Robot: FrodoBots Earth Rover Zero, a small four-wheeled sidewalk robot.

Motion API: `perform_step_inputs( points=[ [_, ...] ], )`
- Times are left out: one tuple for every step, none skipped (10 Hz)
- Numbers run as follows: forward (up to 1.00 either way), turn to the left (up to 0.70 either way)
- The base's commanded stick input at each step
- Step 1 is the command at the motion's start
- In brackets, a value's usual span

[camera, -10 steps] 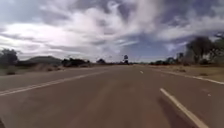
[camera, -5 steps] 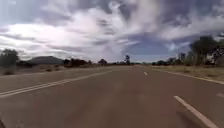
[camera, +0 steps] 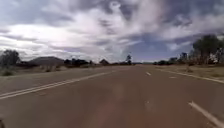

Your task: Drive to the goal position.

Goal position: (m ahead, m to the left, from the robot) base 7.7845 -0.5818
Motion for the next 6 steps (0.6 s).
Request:
perform_step_inputs(
  points=[
    [1.0, -0.28],
    [1.0, -0.16],
    [1.0, -0.04],
    [1.0, 0.0],
    [1.0, 0.0],
    [1.0, 0.0]
  ],
)
